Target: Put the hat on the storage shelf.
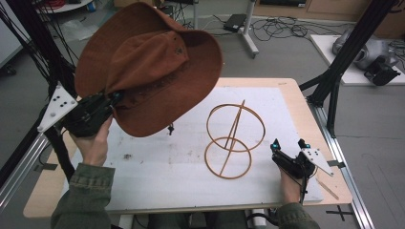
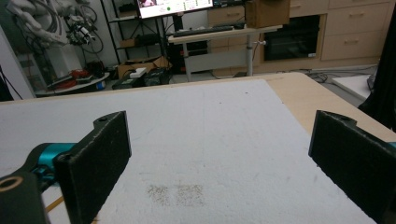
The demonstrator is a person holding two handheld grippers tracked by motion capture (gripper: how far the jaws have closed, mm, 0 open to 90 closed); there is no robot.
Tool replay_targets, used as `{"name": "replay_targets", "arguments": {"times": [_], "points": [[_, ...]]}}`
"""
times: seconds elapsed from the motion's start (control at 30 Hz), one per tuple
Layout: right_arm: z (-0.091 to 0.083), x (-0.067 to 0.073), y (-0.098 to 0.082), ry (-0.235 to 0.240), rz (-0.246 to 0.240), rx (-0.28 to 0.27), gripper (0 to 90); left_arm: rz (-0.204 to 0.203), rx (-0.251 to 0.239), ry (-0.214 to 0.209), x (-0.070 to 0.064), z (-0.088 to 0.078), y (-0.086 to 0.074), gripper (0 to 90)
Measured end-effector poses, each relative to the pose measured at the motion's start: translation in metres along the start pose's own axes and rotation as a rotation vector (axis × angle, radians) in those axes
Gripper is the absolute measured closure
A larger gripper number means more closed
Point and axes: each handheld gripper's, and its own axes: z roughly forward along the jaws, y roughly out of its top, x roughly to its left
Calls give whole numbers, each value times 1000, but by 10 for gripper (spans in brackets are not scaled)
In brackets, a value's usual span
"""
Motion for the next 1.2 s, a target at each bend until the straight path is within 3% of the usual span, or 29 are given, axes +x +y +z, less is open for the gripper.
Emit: {"name": "replay_targets", "arguments": {"times": [0.03,0.1,0.17,0.2,0.23,0.3,0.4,0.43,0.6,0.8,0.97,1.13,1.2], "points": [[0,0,0,2,0,1,49,-13,-2,-46,-7,10,4,878],[0,0,0,1,-1,3,49,-15,-1,-63,-10,13,5,878],[0,0,0,4,-1,2,49,-21,-1,-116,-20,25,6,878],[0,0,0,4,4,1,49,-30,3,-163,-29,35,6,878],[0,0,0,4,4,1,49,-30,3,-163,-29,35,6,878],[0,-1,0,5,4,0,49,-29,7,-204,-37,43,6,878],[0,-1,0,6,2,1,49,-48,6,-304,-56,61,4,877],[0,-1,0,8,1,2,49,-48,6,-304,-56,61,4,877],[0,0,0,9,-5,4,49,-51,18,-390,-79,85,6,877],[0,0,0,11,-4,7,49,-49,23,-442,-94,103,8,877],[-1,-1,0,14,-9,10,49,-44,60,-484,-103,117,5,876],[-2,-3,0,12,0,12,49,-36,100,-509,-108,120,-6,875],[-3,-5,0,10,5,12,49,-46,128,-515,-108,120,-17,874]]}}
